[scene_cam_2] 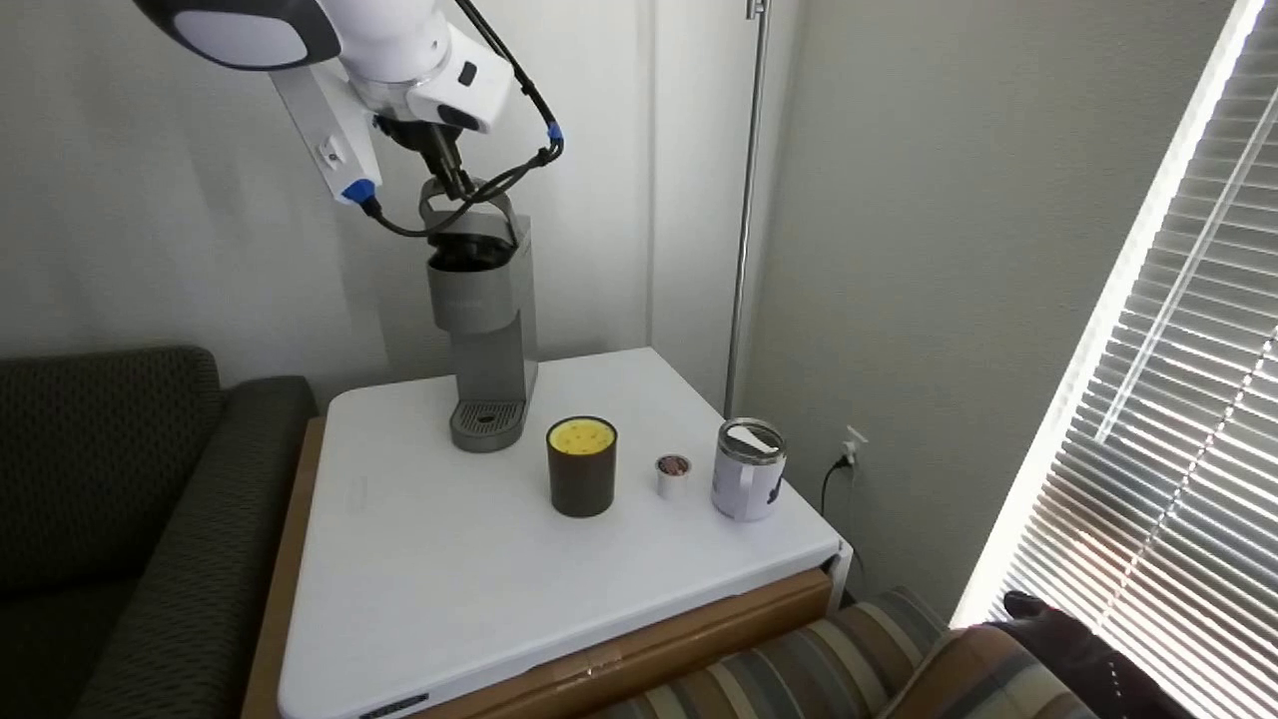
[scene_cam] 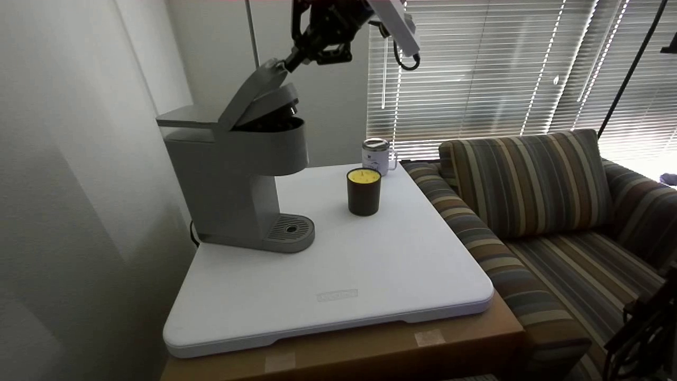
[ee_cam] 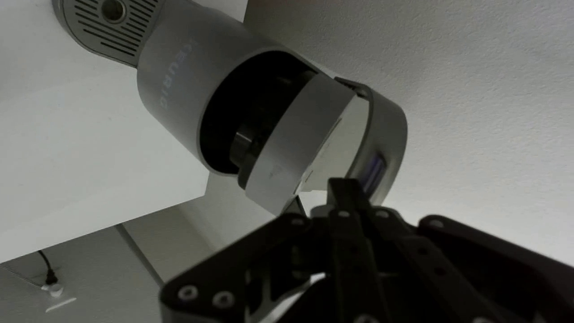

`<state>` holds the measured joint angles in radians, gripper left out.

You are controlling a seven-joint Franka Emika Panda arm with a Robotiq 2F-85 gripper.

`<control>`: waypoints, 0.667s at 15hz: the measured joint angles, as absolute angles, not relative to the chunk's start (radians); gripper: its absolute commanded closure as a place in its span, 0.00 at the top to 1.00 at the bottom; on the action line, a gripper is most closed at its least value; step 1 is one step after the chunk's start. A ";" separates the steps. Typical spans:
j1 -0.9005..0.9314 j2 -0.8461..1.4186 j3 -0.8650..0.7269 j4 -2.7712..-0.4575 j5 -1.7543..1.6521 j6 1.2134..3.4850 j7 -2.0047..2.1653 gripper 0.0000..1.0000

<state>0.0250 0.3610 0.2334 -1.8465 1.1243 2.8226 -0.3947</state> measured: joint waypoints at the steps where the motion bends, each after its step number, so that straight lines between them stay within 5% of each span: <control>1: 0.026 0.363 0.233 -1.841 1.123 2.823 -0.395 0.00; 10: 0.034 0.392 0.233 -1.781 1.090 2.822 -0.394 0.00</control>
